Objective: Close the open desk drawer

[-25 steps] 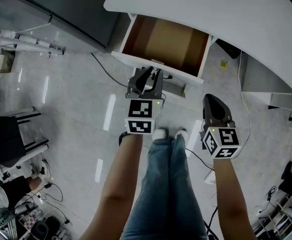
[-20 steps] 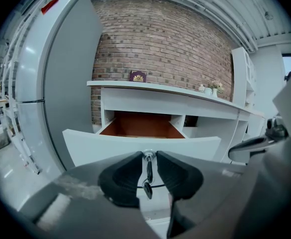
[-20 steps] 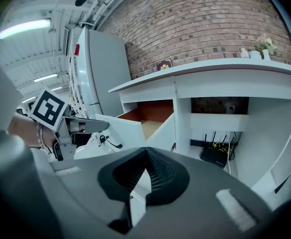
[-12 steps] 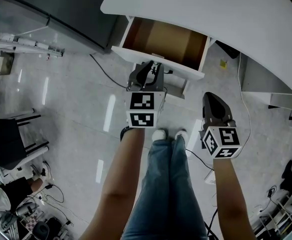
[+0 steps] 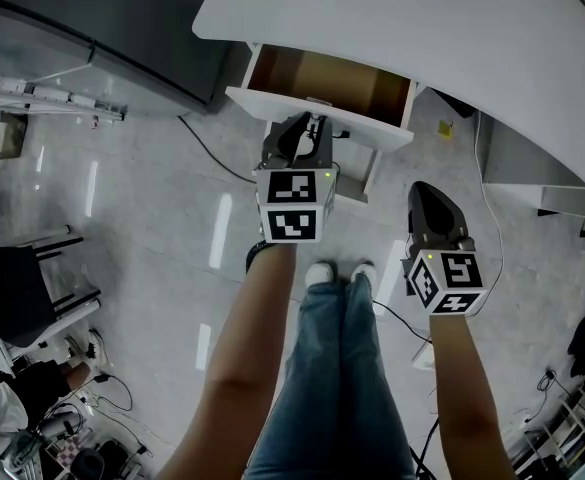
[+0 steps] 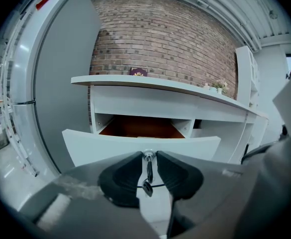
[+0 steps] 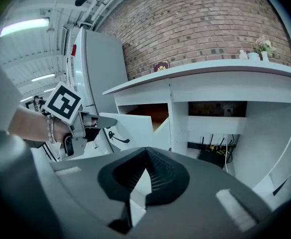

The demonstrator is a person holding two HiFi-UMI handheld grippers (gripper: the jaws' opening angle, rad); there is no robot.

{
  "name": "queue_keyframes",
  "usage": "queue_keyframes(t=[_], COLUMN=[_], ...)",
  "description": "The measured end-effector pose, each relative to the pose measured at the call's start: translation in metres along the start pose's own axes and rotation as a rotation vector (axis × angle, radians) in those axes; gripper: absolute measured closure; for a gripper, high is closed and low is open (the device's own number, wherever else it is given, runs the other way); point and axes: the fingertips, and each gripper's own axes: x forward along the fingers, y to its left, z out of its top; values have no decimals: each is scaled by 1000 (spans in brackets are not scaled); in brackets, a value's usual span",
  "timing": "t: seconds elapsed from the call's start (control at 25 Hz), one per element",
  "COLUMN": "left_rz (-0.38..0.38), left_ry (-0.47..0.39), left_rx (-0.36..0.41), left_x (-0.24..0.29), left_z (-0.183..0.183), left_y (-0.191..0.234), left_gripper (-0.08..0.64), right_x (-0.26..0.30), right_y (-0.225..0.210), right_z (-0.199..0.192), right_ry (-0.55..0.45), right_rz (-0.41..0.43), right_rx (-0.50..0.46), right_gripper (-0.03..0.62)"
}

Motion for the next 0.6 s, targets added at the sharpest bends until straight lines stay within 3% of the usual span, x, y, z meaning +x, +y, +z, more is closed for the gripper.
queue_keyframes(t=[0.6], left_rz=[11], left_ry=[-12], left_rx=[17], left_x=[36], left_z=[23], left_y=[2], left_gripper=[459], right_x=[9], right_y=[-6], right_z=[8], right_ry=[-3], right_rz=[4], right_rx=[-16], right_gripper=[594])
